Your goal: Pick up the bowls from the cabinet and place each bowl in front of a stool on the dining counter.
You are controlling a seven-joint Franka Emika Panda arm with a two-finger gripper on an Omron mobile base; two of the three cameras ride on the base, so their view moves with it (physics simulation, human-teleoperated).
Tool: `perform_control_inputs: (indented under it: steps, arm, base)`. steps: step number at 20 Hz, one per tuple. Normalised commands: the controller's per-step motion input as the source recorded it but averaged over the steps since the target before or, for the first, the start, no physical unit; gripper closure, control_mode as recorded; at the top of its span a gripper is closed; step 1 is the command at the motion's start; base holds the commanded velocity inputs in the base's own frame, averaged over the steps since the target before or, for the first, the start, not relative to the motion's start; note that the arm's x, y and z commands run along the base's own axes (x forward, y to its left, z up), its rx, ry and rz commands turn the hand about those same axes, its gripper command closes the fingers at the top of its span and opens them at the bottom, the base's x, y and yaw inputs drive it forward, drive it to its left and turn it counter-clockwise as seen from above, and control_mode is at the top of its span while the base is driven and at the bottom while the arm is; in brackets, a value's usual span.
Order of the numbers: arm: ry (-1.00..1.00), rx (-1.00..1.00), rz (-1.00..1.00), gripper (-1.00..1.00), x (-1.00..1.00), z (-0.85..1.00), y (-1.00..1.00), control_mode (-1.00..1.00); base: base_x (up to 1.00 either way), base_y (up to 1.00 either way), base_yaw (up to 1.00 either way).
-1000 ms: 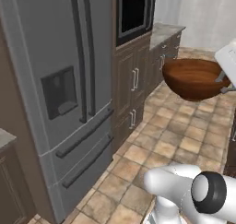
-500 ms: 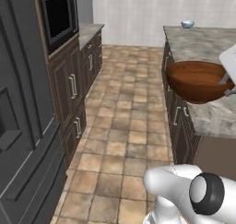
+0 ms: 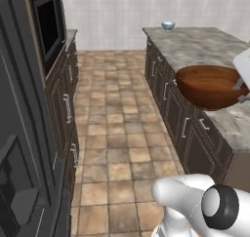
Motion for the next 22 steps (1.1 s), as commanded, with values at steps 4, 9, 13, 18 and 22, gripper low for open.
perform_control_inputs:
  steps: [4,9,13,18,22]
  arm:
    - [0.00,0.00,0.00,1.00,0.00,0.00,0.00,1.00]
    - [0.00,0.00,0.00,1.00,0.00,0.00,0.00,1.00]
    - [0.00,0.00,0.00,1.00,0.00,0.00,0.00,1.00]
    - [0.00,0.00,0.00,1.00,0.00,0.00,0.00,1.00]
    - [0.00,0.00,0.00,1.00,0.00,0.00,0.00,1.00]
  base:
    - [1.00,0.26,-0.03]
    - [1.00,0.00,0.00]
    - [1.00,0.01,0.00]
    - [1.00,0.26,0.00]
    - [1.00,0.39,-0.02]
